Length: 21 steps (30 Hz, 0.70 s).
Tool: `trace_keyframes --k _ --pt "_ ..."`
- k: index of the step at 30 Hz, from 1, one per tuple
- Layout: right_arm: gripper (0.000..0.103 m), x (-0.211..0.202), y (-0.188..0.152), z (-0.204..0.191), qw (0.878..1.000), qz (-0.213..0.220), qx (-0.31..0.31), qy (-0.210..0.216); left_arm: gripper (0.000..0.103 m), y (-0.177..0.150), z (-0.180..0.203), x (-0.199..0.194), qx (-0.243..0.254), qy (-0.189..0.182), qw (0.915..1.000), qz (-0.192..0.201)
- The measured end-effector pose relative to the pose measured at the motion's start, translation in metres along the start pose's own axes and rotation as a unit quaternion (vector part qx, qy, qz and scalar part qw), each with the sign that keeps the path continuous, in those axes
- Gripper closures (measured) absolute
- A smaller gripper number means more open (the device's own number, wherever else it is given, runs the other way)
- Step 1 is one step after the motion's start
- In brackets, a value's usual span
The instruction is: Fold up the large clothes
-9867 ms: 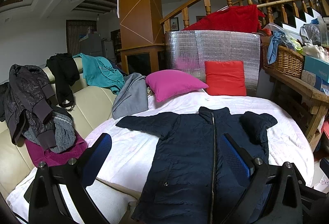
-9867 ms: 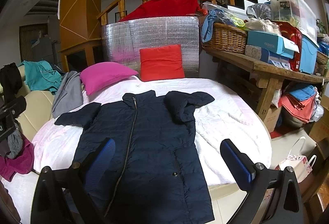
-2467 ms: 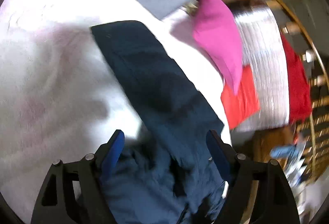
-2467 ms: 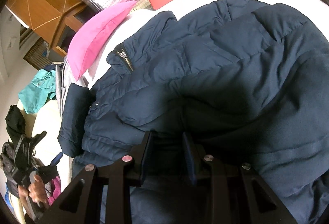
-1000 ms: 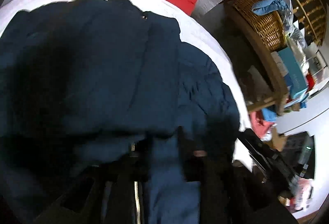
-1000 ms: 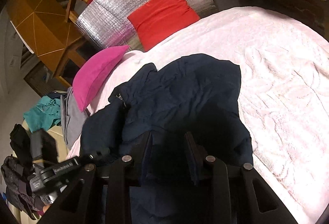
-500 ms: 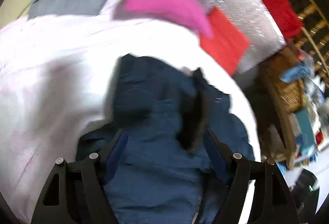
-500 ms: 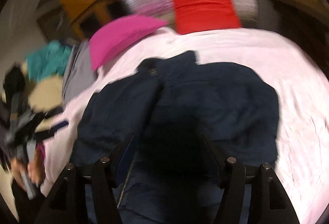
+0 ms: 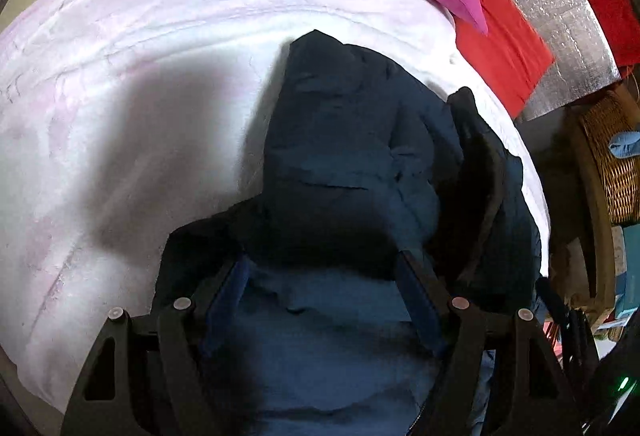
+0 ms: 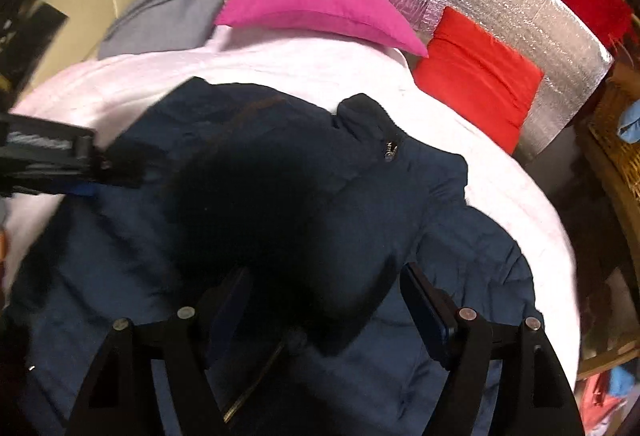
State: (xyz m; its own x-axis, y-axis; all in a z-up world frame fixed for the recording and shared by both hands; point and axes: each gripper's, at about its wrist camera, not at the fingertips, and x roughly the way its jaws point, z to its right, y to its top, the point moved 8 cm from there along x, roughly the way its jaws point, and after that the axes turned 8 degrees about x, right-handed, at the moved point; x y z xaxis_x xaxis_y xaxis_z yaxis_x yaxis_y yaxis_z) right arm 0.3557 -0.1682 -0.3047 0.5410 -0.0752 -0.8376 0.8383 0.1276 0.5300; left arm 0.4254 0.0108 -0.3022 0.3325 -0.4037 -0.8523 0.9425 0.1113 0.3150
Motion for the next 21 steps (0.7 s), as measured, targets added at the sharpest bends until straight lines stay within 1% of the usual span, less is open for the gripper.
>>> trace_keyframes --k 2,4,5,7,8,9,10,11,13,15,16,17,18,20,21 --pt "0.026 0.0 0.003 0.016 0.999 0.008 0.053 0.006 0.028 -0.003 -0.001 0.003 0.001 0.0 1.0 -0.004" --pt "0.026 0.001 0.002 0.042 0.992 0.008 0.127 0.017 0.028 -0.005 -0.001 0.005 0.003 0.002 1.0 -0.007" --pt "0.026 0.002 -0.003 0.059 0.985 0.006 0.169 0.022 0.028 -0.004 -0.003 0.007 0.005 0.004 1.0 -0.007" --pt "0.026 0.009 -0.019 0.092 0.967 -0.011 0.253 0.036 0.028 -0.006 -0.002 0.005 0.008 0.006 0.9999 -0.008" --pt "0.026 0.013 -0.029 0.107 0.955 -0.022 0.293 0.047 0.028 -0.007 -0.003 0.005 0.01 0.008 0.9999 -0.01" --pt "0.026 0.017 -0.041 0.123 0.939 -0.031 0.336 0.06 0.028 -0.007 -0.002 0.006 0.012 0.01 0.9998 -0.01" --pt "0.026 0.021 -0.056 0.14 0.917 -0.041 0.388 0.08 0.028 -0.007 0.0 0.007 0.013 0.012 0.9998 -0.011" --pt "0.026 0.022 -0.066 0.149 0.898 -0.043 0.424 0.107 0.028 -0.005 0.001 0.009 0.015 0.014 0.9997 -0.011" --pt "0.026 0.018 -0.079 0.162 0.867 -0.032 0.471 0.157 0.028 -0.004 0.002 0.009 0.017 0.017 0.9996 -0.011" --pt "0.026 0.007 -0.089 0.176 0.838 -0.003 0.507 0.2 0.028 -0.003 0.003 0.009 0.019 0.019 0.9996 -0.01" --pt "0.026 0.002 -0.092 0.181 0.826 0.012 0.518 0.221 0.028 -0.003 0.004 0.009 0.02 0.02 0.9996 -0.01" --pt "0.025 0.0 -0.094 0.185 0.816 0.017 0.527 0.237 0.028 -0.003 0.005 0.009 0.021 0.022 0.9995 -0.009" --pt "0.024 -0.001 -0.096 0.19 0.802 0.021 0.539 0.257 0.028 -0.002 0.006 0.009 0.024 0.025 0.9994 -0.008" --pt "0.022 0.002 -0.103 0.201 0.766 0.021 0.576 0.284 0.028 -0.001 0.01 0.011 0.031 0.029 0.9991 -0.004" --pt "0.022 0.006 -0.105 0.206 0.744 0.02 0.598 0.298 0.028 -0.001 0.012 0.011 0.036 0.034 0.9988 0.0"
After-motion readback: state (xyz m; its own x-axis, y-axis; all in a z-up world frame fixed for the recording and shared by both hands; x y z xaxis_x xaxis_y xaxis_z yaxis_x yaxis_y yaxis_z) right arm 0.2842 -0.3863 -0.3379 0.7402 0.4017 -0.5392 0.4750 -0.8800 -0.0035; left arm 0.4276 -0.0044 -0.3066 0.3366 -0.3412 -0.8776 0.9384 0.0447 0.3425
